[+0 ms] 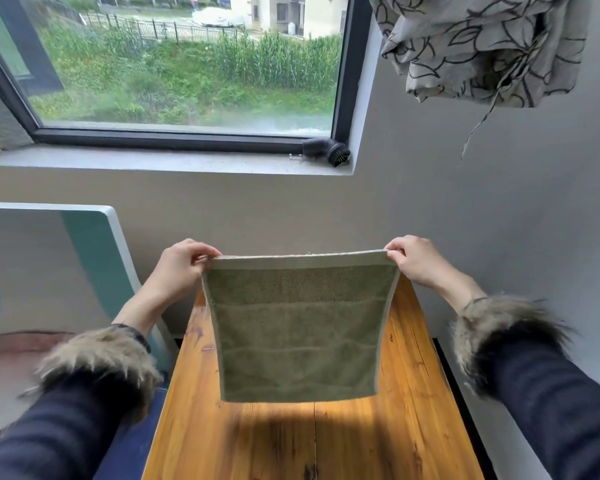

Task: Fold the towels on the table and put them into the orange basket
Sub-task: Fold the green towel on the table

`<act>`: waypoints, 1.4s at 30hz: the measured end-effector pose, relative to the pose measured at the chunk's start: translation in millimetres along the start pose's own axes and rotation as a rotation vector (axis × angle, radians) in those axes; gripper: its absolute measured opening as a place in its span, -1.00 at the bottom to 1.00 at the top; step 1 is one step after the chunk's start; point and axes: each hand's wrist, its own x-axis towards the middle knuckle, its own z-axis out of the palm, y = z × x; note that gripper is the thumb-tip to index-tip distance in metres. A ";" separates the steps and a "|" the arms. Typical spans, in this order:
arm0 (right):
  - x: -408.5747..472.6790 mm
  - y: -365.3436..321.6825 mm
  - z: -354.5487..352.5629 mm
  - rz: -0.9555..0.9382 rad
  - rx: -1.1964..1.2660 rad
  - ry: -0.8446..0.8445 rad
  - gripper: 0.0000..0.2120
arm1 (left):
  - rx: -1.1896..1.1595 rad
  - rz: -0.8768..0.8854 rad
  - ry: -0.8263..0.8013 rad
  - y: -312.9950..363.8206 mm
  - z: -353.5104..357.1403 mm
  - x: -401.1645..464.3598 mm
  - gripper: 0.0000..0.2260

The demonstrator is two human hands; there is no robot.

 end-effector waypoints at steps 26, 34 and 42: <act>-96.2 86.8 152.4 0.304 0.140 -0.412 -0.80 | 0.020 -0.394 -0.554 -91.3 126.7 -128.2 -0.80; -116.6 100.9 176.5 0.438 0.207 -0.511 -0.90 | -0.010 -0.479 -0.769 -105.9 139.7 -145.3 -0.87; -60.8 97.5 183.0 0.350 0.179 -0.275 -0.88 | -0.090 -0.420 -0.472 -100.4 140.7 -84.2 -0.85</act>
